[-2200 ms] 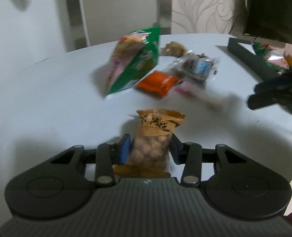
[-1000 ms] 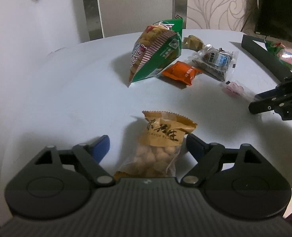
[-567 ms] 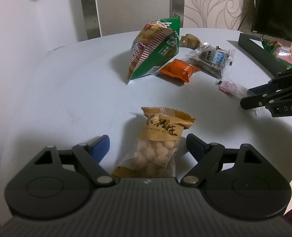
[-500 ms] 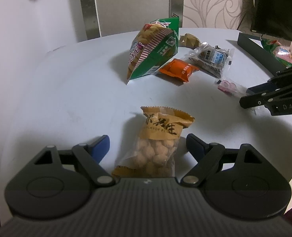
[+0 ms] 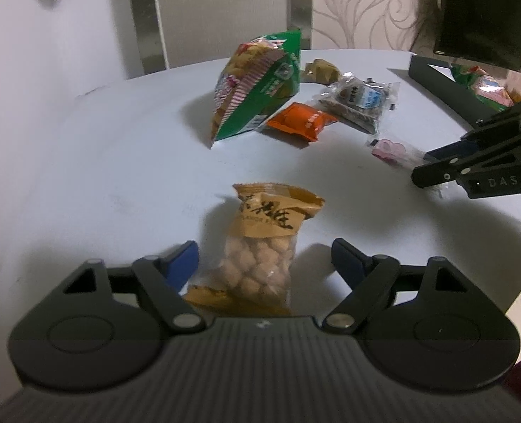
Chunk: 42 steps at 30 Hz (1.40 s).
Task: Organize snacks
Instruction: 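Grasp the peanut bag with the left gripper while the right grasps the clear pink packet, then carry the clear pink packet into the white box and release it with the right gripper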
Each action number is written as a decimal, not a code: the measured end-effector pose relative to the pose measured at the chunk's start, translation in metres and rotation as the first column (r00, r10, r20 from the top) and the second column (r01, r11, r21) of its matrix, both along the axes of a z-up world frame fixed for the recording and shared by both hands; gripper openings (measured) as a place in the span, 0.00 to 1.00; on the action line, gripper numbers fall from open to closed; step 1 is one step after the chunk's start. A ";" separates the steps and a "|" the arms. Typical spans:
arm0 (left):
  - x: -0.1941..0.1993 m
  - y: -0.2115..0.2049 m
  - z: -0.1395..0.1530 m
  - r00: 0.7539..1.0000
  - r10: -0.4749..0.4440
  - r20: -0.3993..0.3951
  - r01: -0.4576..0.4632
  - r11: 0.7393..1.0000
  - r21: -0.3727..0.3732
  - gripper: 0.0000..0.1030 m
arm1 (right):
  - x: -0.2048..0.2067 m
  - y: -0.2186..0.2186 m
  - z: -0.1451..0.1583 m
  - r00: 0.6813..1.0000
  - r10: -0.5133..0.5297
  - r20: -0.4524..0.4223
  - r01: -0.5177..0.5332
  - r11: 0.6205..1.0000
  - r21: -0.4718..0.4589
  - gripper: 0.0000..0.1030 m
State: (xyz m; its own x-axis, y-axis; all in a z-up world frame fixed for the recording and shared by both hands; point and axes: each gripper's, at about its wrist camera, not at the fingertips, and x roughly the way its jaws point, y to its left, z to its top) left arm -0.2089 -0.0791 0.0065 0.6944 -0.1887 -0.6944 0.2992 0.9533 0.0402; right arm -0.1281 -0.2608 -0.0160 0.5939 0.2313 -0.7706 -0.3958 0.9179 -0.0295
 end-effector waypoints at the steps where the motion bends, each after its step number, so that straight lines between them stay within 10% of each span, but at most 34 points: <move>1: -0.001 -0.001 0.001 1.000 -0.010 0.000 0.010 1.000 0.001 0.71 | 0.000 0.001 0.000 1.000 0.008 -0.001 -0.008 1.000 -0.002 0.26; 4: -0.002 -0.005 0.003 0.999 -0.041 0.006 0.041 0.999 0.002 0.46 | -0.002 0.003 0.001 1.000 0.021 -0.014 -0.021 1.000 0.015 0.25; 15: 0.005 -0.004 0.009 1.000 -0.014 -0.014 0.014 1.000 -0.014 0.40 | -0.009 -0.025 0.014 0.989 -0.068 -0.128 0.103 0.951 0.291 0.25; 30: 0.019 -0.047 0.032 0.990 -0.133 0.038 0.134 0.990 -0.036 0.40 | -0.038 -0.091 0.059 0.973 -0.229 0.027 0.214 0.942 0.260 0.25; 42: 0.025 -0.082 0.041 0.974 -0.220 0.059 0.222 0.974 -0.038 0.40 | -0.047 -0.194 0.056 0.866 -0.494 0.073 0.480 0.865 0.148 0.25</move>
